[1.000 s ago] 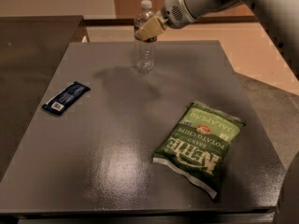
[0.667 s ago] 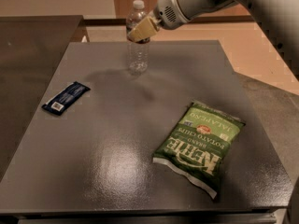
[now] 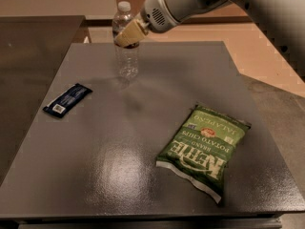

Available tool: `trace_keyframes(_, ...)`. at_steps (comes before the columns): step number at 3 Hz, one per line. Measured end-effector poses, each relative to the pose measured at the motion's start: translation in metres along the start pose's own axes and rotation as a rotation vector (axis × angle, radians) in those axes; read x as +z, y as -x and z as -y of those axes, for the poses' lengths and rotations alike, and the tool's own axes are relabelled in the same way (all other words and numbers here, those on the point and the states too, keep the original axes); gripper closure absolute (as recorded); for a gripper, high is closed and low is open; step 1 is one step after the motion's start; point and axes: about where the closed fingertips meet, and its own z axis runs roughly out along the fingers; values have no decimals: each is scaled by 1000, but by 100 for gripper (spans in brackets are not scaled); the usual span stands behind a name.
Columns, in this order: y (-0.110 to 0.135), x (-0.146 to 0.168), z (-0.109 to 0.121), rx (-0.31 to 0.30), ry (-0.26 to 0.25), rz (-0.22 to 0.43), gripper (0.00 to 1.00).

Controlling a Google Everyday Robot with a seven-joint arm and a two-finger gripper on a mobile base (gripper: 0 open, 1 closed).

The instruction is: Move water bottle near rxbar blueberry

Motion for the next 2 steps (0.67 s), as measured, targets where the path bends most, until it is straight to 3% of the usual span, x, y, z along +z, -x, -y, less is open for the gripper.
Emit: trace_keyframes(2, 17, 17, -36, -30, 50, 1, 100)
